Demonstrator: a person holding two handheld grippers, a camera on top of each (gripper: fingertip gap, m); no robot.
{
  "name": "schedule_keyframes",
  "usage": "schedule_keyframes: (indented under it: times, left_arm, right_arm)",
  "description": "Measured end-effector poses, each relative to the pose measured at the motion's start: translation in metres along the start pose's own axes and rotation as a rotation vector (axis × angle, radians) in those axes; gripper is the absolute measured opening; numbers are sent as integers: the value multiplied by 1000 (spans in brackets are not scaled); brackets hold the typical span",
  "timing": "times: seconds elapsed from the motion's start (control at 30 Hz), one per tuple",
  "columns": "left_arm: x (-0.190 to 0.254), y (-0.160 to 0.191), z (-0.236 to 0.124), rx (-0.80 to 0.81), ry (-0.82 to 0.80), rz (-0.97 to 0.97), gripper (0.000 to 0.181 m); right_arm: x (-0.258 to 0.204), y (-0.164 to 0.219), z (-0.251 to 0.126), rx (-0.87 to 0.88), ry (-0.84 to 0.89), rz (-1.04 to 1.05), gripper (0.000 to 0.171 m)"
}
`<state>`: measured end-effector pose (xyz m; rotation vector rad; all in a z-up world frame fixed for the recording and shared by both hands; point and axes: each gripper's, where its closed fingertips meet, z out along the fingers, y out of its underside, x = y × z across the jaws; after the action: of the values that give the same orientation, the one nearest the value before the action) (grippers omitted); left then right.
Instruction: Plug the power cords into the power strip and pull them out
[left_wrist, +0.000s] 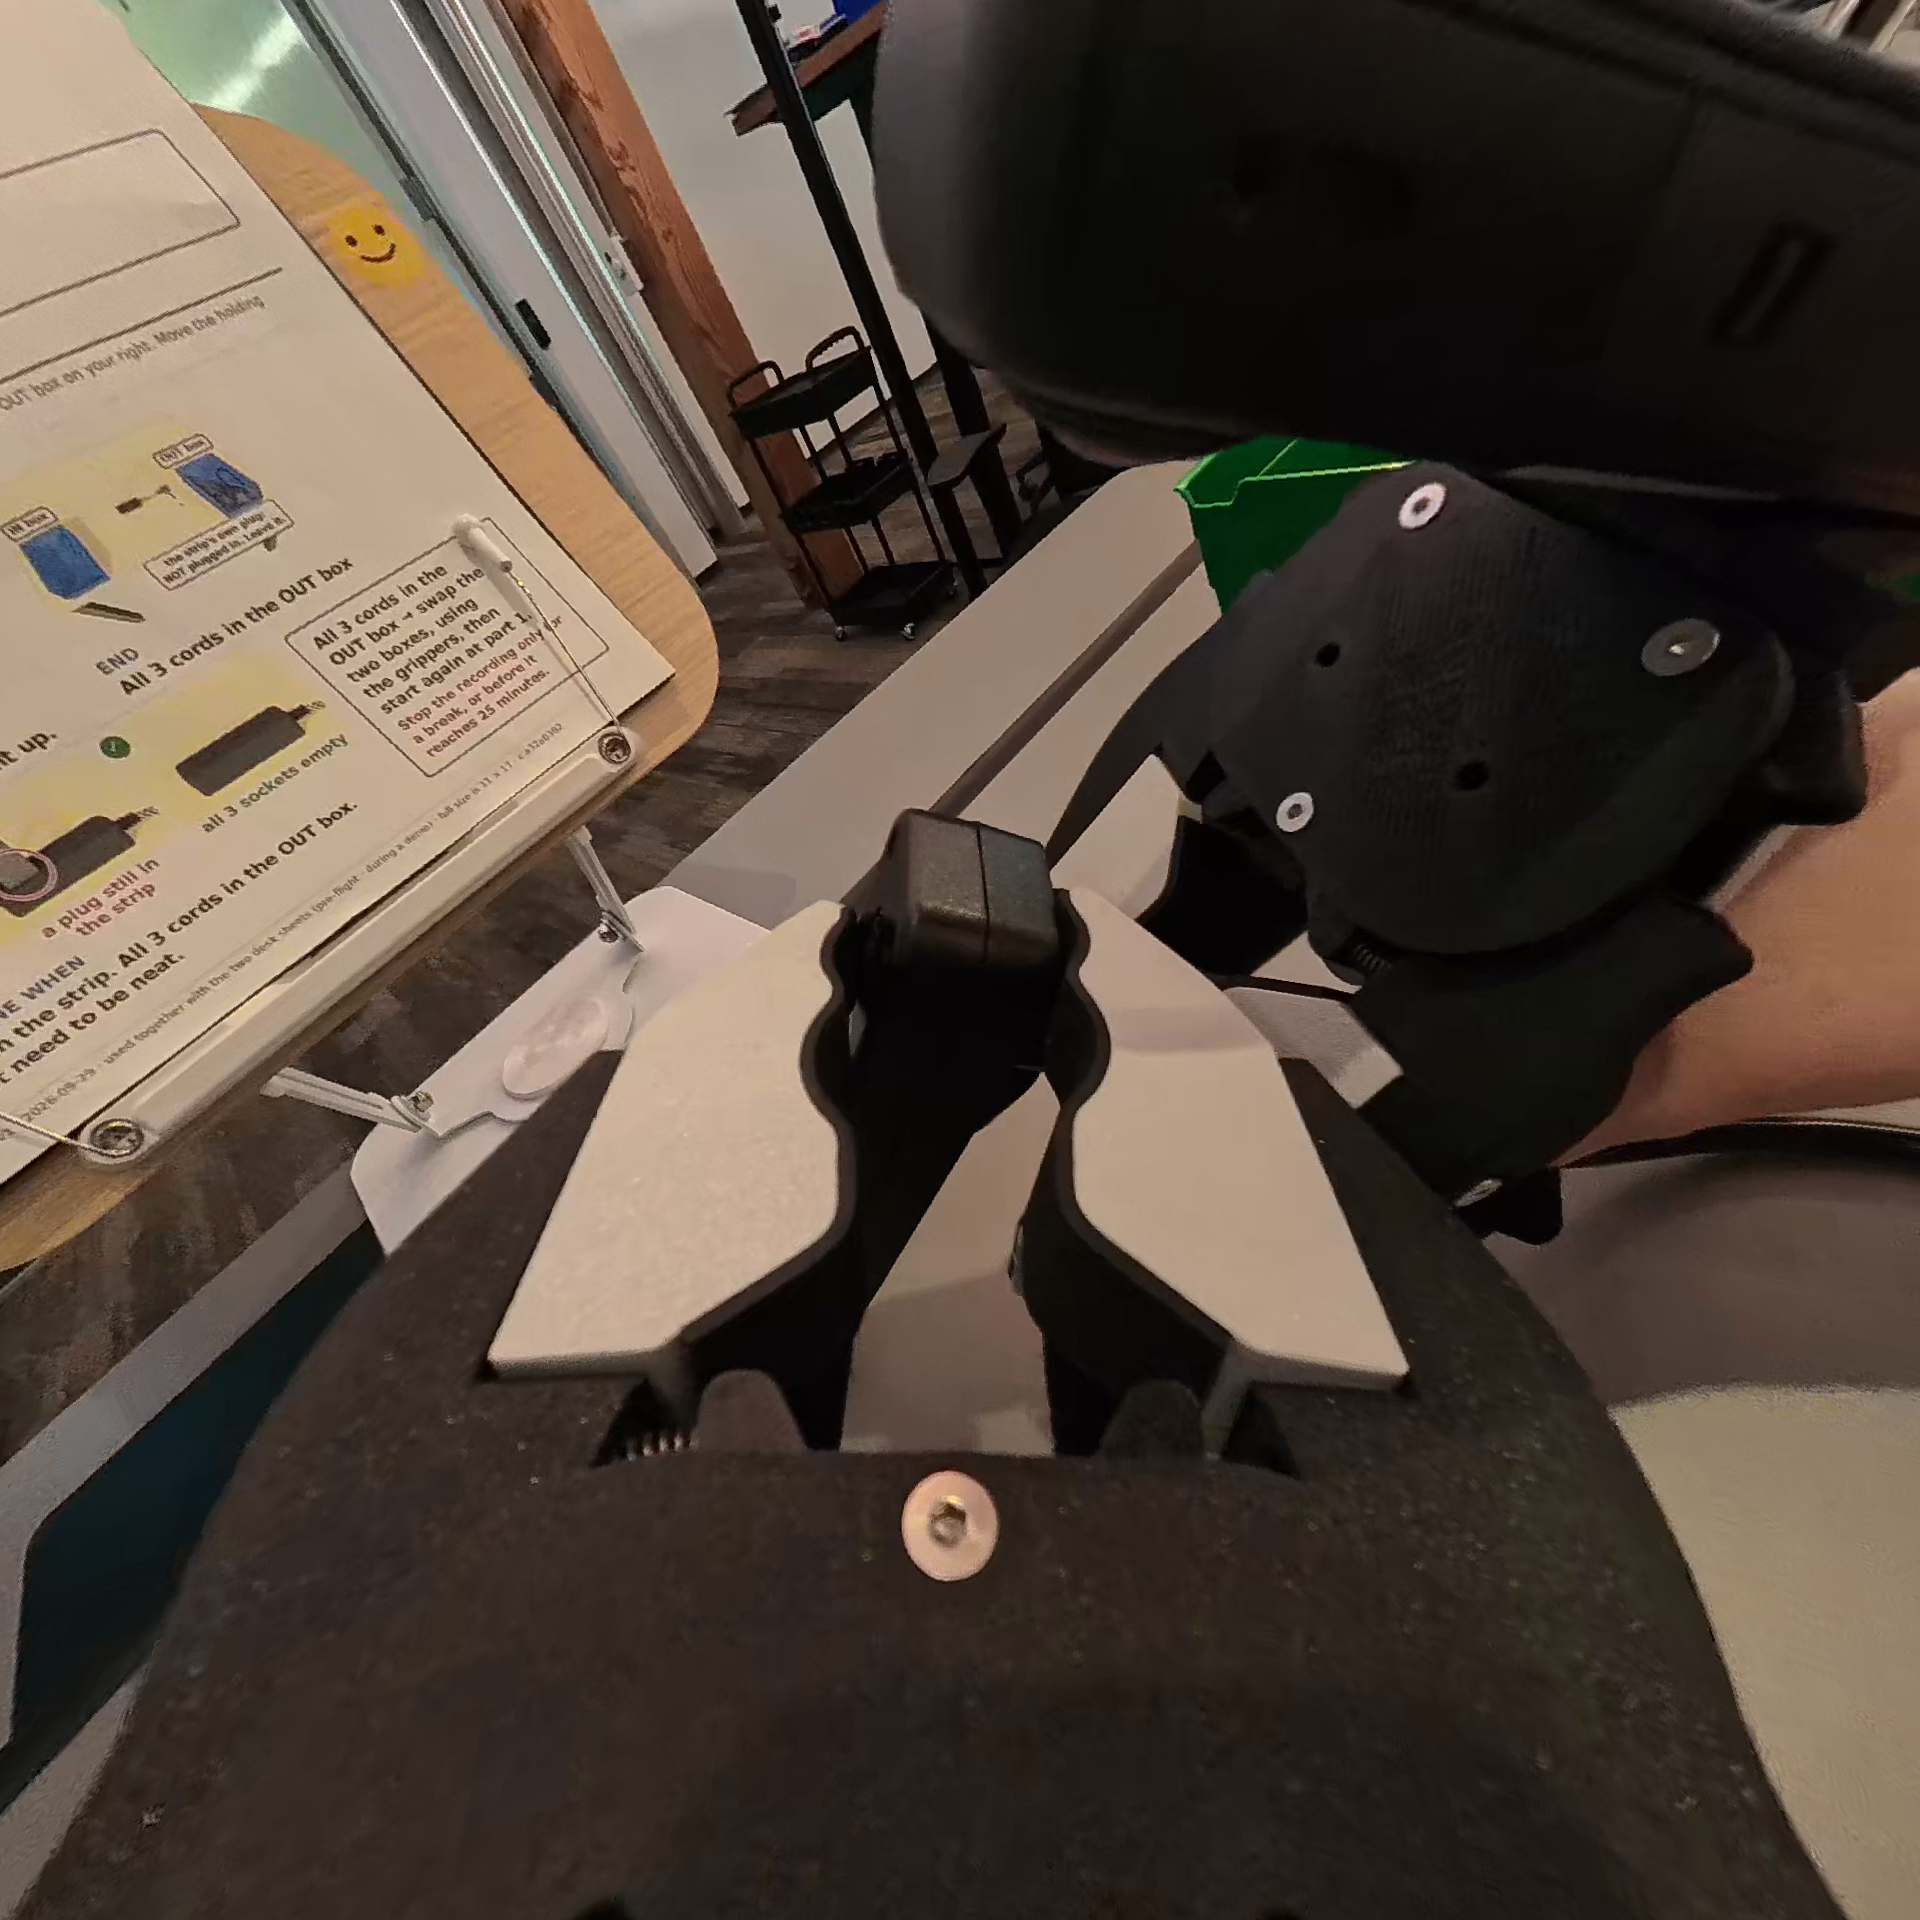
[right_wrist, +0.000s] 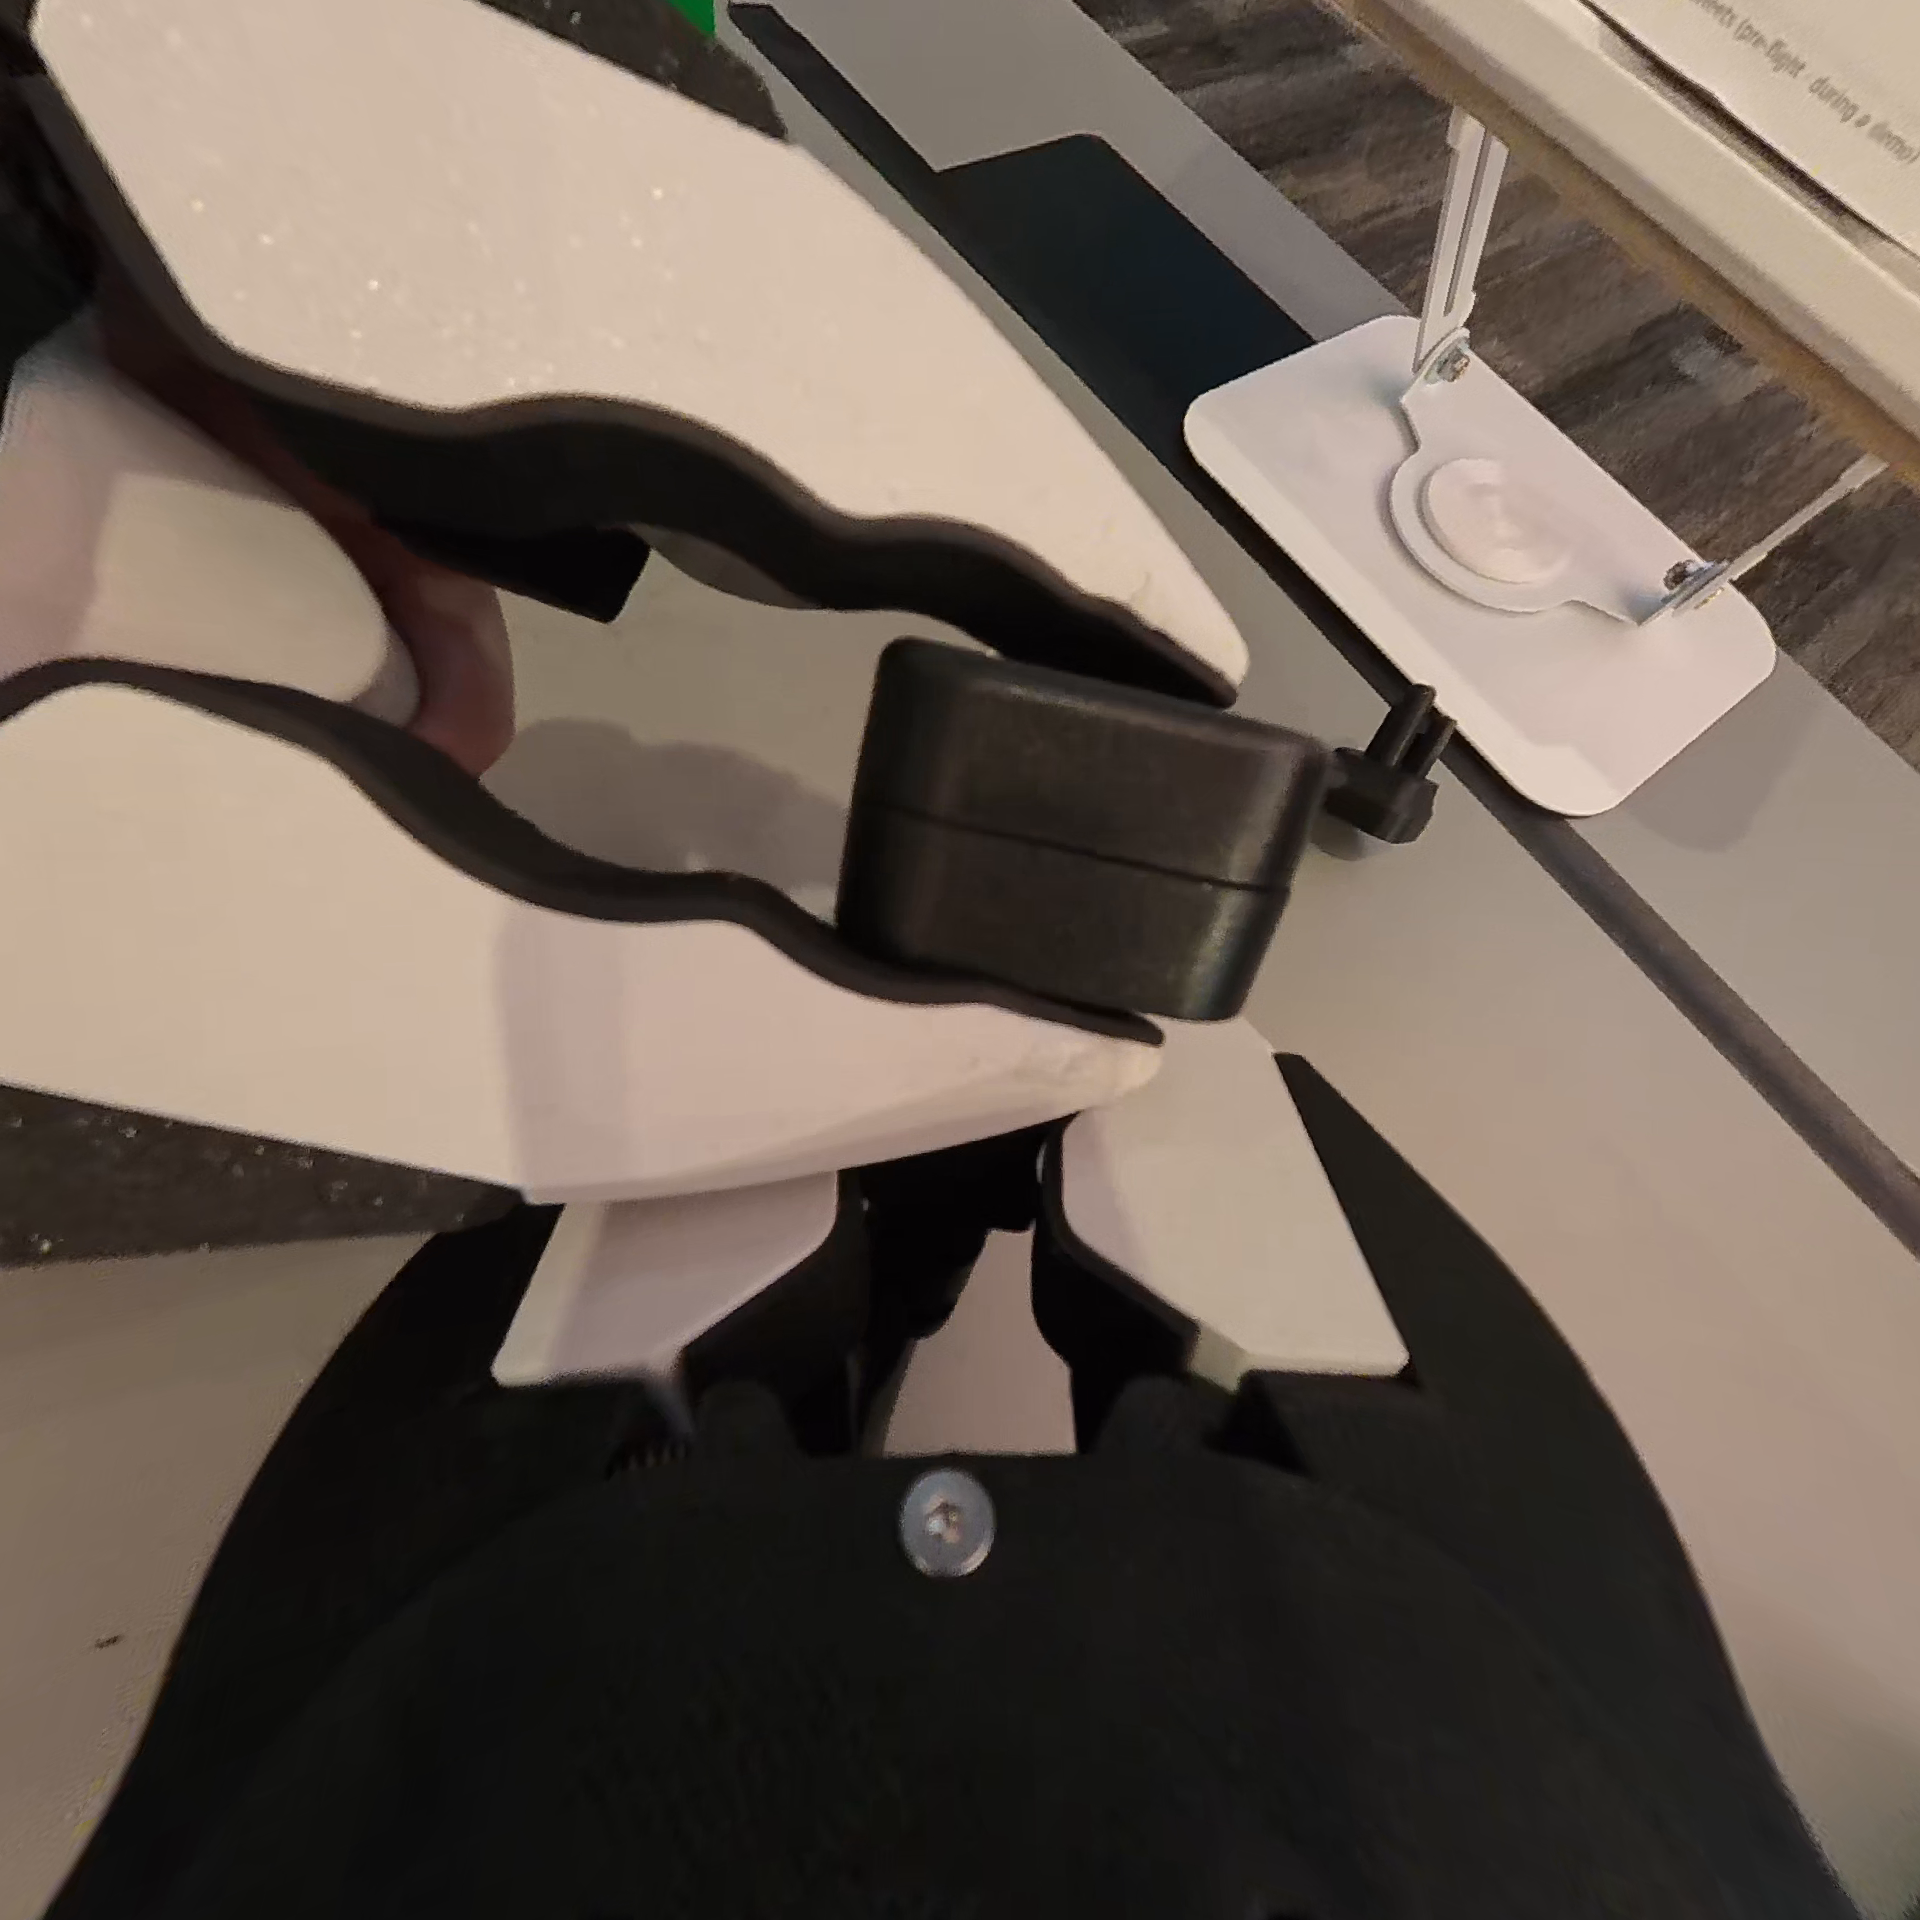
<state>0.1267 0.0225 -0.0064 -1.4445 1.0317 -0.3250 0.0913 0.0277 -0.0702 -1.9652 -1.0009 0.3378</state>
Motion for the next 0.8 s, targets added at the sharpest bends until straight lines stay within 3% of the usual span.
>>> schedule_keyframes:
  times: [0.03, 0.3, 0.4, 0.47, 0.57, 0.8]
  left_arm:
    - [0, -1, 0, 5, -6, 11, 34]
    - [-3, -4, 0, 15, -29, 6, 33]
    - [-8, -11, -5, 52, -24, -27, 34]
    - [-10, -4, -4, 0, -25, -2, 33]
    - [-15, -8, -9, 42, -21, -34, 33]
    - [-20, -3, -9, 18, -30, -42, 33]
  right_arm:
    - [-2, 1, 0, 5, -19, -6, 36]
    - [-5, 0, 0, 39, -82, -27, 37]
    - [-7, 26, 13, -102, -67, -102, 55]
    - [-11, 38, 20, -175, -62, -165, 41]
    - [-20, 26, 18, -114, -122, -89, 21]
    - [-15, 1, 9, 26, -91, -91, 43]
